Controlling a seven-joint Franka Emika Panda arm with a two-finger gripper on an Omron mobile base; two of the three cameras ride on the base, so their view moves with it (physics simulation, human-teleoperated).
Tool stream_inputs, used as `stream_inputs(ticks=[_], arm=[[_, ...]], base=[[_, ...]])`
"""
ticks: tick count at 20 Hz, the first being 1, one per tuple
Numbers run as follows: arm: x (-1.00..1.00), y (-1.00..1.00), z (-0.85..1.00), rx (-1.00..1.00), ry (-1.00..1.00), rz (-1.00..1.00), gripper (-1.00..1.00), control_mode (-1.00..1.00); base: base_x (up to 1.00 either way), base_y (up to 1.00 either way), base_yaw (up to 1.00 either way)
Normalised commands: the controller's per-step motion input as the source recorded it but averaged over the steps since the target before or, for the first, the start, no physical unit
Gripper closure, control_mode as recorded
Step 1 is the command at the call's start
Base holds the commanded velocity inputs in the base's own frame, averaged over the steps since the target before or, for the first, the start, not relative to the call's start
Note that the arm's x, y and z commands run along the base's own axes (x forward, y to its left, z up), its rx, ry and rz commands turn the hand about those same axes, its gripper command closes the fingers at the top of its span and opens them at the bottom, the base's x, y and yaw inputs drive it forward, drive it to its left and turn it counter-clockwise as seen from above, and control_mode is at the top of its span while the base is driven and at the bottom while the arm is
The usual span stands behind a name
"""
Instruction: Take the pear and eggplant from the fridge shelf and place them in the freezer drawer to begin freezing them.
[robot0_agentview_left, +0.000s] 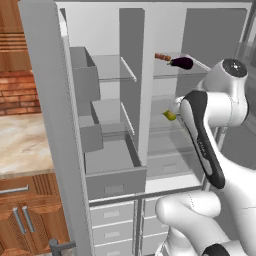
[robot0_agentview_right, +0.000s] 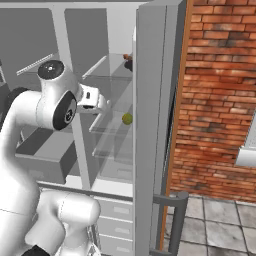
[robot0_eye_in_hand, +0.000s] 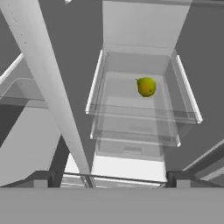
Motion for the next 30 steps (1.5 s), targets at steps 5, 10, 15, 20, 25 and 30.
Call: stream_inputs(ticks=[5, 10, 15, 20, 25, 30], arm=[[-0.05, -0.11, 0.80, -0.02, -0.49, 0.00, -1.00, -1.00], [0.04, -0.17, 0.06, -0.01, -0.10, 0.00, -1.00, -1.00], [0.40, -0.07, -0.12, -0.11, 0.07, 0.00, -1.00, -1.00], [0.19, 0.06, 0.68, -0.27, -0.27, -0.01, -1.00, -1.00], [0.25, 0.00, 0.50, -0.21, -0.12, -0.02, -1.00, -1.00], [0.58, -0.01, 0.01, -0.07, 0.04, -0.05, -1.00, -1.00]], base=[[0.00, 0.00, 0.00], [0.00, 0.00, 0.00], [0.00, 0.00, 0.00], [0.00, 0.00, 0.00], [0.00, 0.00, 0.00], [0.00, 0.00, 0.00]])
